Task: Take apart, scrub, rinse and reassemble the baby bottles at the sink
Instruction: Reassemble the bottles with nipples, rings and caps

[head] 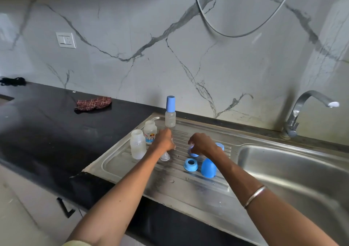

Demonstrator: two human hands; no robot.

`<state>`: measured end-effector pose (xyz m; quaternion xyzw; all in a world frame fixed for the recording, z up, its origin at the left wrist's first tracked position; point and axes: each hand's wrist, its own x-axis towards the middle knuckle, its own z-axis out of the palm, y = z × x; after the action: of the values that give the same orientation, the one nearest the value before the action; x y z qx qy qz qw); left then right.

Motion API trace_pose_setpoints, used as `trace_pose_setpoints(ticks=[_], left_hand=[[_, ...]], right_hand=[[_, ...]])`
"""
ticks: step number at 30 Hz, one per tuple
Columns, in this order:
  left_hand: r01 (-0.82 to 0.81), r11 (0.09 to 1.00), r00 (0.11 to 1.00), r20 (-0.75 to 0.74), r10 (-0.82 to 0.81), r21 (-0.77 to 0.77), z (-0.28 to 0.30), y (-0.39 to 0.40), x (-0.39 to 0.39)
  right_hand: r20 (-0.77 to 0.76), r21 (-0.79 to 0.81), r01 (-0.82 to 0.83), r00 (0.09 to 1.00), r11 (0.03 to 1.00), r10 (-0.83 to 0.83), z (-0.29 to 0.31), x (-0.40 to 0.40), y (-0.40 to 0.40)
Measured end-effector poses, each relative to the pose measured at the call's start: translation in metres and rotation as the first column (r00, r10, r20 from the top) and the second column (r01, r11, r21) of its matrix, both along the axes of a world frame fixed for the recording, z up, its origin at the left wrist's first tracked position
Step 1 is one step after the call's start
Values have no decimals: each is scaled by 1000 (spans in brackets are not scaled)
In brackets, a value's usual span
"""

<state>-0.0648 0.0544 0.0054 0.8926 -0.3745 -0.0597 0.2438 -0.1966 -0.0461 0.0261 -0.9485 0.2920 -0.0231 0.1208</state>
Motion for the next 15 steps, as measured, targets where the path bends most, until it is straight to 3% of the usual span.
trace_pose_setpoints(ticks=[3, 6, 15], left_hand=[[-2, 1000, 999, 43, 2, 14, -1, -3, 1], [2, 999, 999, 35, -1, -40, -2, -4, 2], [118, 954, 991, -24, -130, -277, 23, -5, -26]], right_hand=[[-64, -1, 6, 998, 1000, -6, -4, 4, 0], [-16, -1, 17, 1000, 1000, -17, -8, 6, -2], [388, 151, 25, 918, 988, -82, 21, -39, -5]])
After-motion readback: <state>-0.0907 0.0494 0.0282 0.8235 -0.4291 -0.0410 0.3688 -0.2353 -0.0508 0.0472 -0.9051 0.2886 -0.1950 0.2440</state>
